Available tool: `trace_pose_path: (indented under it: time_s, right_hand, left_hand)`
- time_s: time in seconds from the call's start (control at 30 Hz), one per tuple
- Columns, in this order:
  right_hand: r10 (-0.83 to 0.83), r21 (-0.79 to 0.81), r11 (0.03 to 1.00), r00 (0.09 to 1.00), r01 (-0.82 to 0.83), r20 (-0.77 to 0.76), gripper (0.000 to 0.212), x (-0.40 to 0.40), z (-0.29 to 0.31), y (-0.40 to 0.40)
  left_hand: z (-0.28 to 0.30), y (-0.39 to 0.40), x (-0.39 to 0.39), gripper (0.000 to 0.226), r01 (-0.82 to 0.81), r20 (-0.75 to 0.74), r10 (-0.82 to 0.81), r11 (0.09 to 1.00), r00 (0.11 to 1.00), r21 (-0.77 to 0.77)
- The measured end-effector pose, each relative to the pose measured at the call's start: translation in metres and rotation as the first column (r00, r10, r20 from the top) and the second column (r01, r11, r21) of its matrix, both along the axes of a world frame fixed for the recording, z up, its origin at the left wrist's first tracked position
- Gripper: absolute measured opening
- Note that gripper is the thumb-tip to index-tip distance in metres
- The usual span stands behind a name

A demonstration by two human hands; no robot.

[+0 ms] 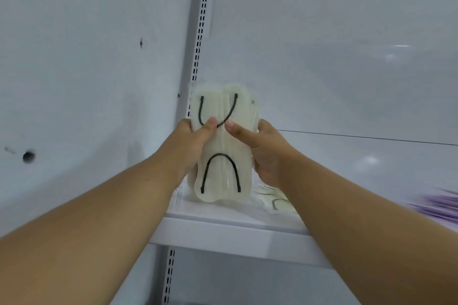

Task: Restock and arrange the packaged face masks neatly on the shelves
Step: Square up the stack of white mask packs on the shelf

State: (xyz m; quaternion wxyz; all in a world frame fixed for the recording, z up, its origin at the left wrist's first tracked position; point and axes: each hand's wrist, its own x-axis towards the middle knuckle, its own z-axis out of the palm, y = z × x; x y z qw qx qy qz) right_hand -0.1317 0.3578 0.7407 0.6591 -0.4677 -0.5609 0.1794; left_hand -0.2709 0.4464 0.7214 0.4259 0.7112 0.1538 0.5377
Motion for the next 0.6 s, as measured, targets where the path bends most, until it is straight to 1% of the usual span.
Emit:
trace_pose_path:
  time_s: [0.07,0.13,0.17,0.2,0.27,0.3,0.33,0.37,0.4,0.43,0.47,0.5,0.57,0.6]
  right_hand:
    - [0.042,-0.03,0.999,0.999,-0.043,-0.023,0.087,0.003,-0.002,-0.004]
    - [0.09,-0.084,0.992,0.996,-0.09,-0.006,0.076,0.002,-0.005,-0.007]
    - [0.078,-0.093,0.993,0.997,-0.077,0.014,0.069,0.001,-0.007,-0.007]
    - [0.039,-0.067,0.997,0.999,-0.037,0.024,0.061,-0.001,-0.007,-0.008]
    - [-0.136,0.064,0.989,0.99,0.135,0.023,0.044,-0.002,-0.006,-0.011]
    - [-0.206,0.106,0.974,0.978,0.202,0.025,0.042,-0.001,-0.005,-0.013]
    - [-0.241,0.11,0.966,0.97,0.236,0.035,0.042,-0.001,-0.004,-0.013]
    - [-0.217,0.07,0.975,0.975,0.213,0.054,0.041,-0.001,-0.004,-0.013]
    - [-0.163,-0.006,0.986,0.984,0.164,0.073,0.045,-0.005,-0.005,-0.015]
    - [-0.105,-0.093,0.989,0.991,0.113,0.081,0.055,-0.007,-0.007,-0.013]
    - [-0.071,-0.172,0.982,0.995,0.083,0.073,0.066,-0.007,-0.008,-0.009]
    - [-0.036,-0.223,0.974,0.998,0.048,0.06,0.068,-0.006,-0.01,-0.006]
    - [0.038,-0.292,0.956,0.995,-0.01,0.089,0.049,-0.004,-0.013,-0.003]
    - [0.055,-0.323,0.946,0.99,-0.011,0.126,0.041,-0.002,-0.015,-0.003]
  left_hand:
    - [0.0,-0.003,-0.001,0.033,0.016,0.044,-0.016,1.0,0.999,0.004]
    - [-0.001,-0.004,0.0,0.032,0.093,0.054,-0.092,0.995,0.994,-0.02]
    - [-0.002,-0.005,-0.001,0.038,0.138,0.053,-0.137,0.99,0.989,-0.028]
    - [-0.002,-0.006,-0.002,0.049,0.173,0.057,-0.171,0.984,0.984,-0.038]
    - [-0.001,-0.006,-0.002,0.076,0.206,0.07,-0.201,0.976,0.977,-0.075]
    - [-0.001,-0.004,-0.001,0.075,0.216,0.067,-0.211,0.973,0.975,-0.084]
    - [-0.002,-0.004,0.0,0.061,0.215,0.048,-0.212,0.973,0.976,-0.08]
    - [-0.002,-0.002,0.002,0.045,0.203,0.017,-0.202,0.976,0.979,-0.075]
    - [-0.002,0.0,0.003,0.037,0.174,-0.004,-0.175,0.982,0.985,-0.078]
    - [-0.002,0.0,0.003,0.033,0.142,-0.01,-0.143,0.986,0.99,-0.086]
    - [-0.001,-0.001,0.003,0.03,0.113,0.007,-0.113,0.989,0.994,-0.099]
    - [0.0,0.001,0.003,0.027,0.089,0.034,-0.086,0.989,0.996,-0.118]
    - [0.002,0.004,0.0,0.025,0.121,0.101,-0.103,0.974,0.989,-0.191]
    - [0.002,0.004,-0.002,0.029,0.166,0.128,-0.14,0.96,0.982,-0.227]
